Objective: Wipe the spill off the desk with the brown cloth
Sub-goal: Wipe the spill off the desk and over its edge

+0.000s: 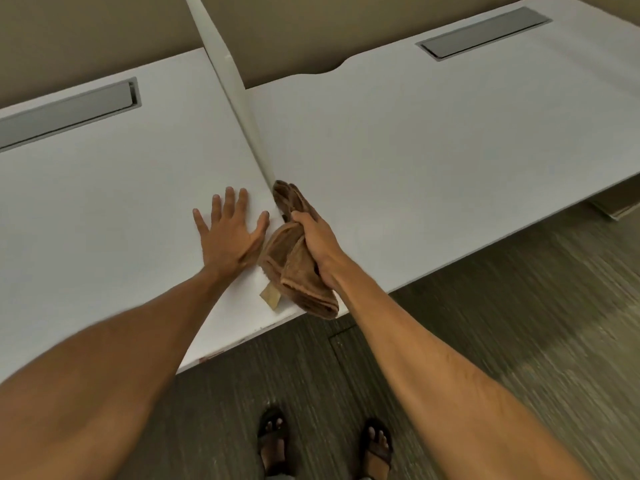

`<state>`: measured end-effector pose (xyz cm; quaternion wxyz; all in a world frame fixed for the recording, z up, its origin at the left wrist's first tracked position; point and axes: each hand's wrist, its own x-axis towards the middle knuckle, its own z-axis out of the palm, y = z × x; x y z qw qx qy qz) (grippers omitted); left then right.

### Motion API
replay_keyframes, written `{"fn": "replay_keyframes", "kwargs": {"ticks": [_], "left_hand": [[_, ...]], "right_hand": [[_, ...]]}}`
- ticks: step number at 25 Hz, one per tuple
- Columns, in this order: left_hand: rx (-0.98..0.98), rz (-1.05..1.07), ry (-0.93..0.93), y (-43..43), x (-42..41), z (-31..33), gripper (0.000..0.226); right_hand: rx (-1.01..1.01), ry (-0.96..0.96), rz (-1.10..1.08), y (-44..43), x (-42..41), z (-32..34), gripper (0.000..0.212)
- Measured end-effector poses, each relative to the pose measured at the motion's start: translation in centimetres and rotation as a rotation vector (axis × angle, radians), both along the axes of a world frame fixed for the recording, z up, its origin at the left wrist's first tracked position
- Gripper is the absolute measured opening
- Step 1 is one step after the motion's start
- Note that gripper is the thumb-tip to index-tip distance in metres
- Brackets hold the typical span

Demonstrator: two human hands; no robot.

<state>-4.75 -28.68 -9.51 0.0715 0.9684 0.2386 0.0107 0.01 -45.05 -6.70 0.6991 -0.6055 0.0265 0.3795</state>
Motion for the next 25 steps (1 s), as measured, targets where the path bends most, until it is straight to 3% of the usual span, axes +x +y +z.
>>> {"fn": "replay_keyframes", "kwargs": {"ticks": [2, 4, 6, 12, 17, 21, 25], "left_hand": [[0.003, -0.006, 0.008, 0.0, 0.0, 0.0, 0.08], [0.009, -0.002, 0.008, -0.1, 0.1, 0.0, 0.079], [0.01, 0.007, 0.018, -0.1, 0.2, 0.0, 0.079], [0.024, 0.014, 0.047, -0.1, 0.4, -0.1, 0.082], [0.021, 0.024, 0.019, -0.5, 0.4, 0.1, 0.084], [0.015, 0.024, 0.026, -0.3, 0.4, -0.1, 0.085], [0.003, 0.017, 0.013, 0.0, 0.3, -0.3, 0.079]], "right_hand": [[0.086, 0.176, 0.004, -0.6, 0.8, -0.7, 0.039], [0.103, 0.21, 0.061, -0.2, 1.5, -1.2, 0.03], [0.065, 0.152, 0.101, 0.9, 2.5, -1.2, 0.026], [-0.015, -0.007, 0.184, 3.2, 4.8, -0.6, 0.044], [0.025, -0.008, 0.237, 0.1, 2.4, -2.4, 0.046], [-0.035, -0.119, 0.264, 2.5, 4.7, -1.4, 0.047], [-0.043, -0.074, 0.287, 3.3, 6.3, -1.7, 0.049]]}}
